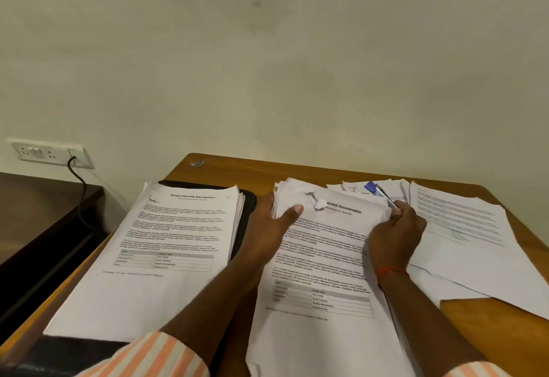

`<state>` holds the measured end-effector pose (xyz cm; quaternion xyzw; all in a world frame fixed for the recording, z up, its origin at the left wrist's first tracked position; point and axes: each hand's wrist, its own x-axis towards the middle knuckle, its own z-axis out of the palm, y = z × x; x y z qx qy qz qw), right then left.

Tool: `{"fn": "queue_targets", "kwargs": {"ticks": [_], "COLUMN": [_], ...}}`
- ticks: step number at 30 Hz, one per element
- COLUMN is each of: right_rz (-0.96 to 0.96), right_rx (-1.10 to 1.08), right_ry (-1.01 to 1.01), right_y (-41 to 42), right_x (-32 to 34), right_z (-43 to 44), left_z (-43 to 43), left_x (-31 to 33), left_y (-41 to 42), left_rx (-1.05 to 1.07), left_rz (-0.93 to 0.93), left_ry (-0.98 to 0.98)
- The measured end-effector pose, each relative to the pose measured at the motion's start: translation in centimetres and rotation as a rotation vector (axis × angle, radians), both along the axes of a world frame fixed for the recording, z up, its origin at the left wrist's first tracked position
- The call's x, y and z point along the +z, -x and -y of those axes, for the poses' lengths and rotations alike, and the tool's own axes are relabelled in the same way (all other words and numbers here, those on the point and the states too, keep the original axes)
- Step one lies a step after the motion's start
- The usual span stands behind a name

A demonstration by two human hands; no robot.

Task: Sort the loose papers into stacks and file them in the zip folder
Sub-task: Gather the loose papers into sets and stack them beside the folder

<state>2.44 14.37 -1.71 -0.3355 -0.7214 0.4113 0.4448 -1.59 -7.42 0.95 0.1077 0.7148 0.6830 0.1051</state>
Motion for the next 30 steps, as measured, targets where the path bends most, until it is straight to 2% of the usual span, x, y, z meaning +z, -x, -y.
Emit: {"fn": "queue_targets", "kwargs": {"ticks": [3,5,13,16,20,24,30], "right_rz": [0.015,0.028,0.172,0.265,0.532,0.543,0.659], "right_rx": [0.026,0.031,0.133,0.256,0.558,0.694,0.822], "right_ry": [-0.042,-0.079,-0.295,-0.394,-0.478,-0.422,-0.528], "right_y": [-0.1,0.0,3.9,7.1,13.7,17.3,22.3], "right_x": [0.0,0.0,1.9,2.8,2.0,1.7,1.7], "right_z": [0.5,0.5,0.4,1.2,4.1,9.2,13.7], "left_z": [0.1,0.0,0.4,0.3,0.2,0.1,0.3], "left_x": [-0.2,-0.2,-0.9,-0.9,-1.2,-1.0,-1.9], "left_y": [0.2,0.3,0.9,0.9,1.1,1.3,2.2], "left_rx": [0.045,0.069,0.058,0.098,0.190,0.285,0.382], "left_rz": [-0.025,-0.001,0.292,0.283,0.211,0.183,0.180], "left_ry": [0.084,0.074,-0.153,-0.146,-0.022,0.096,0.116]}}
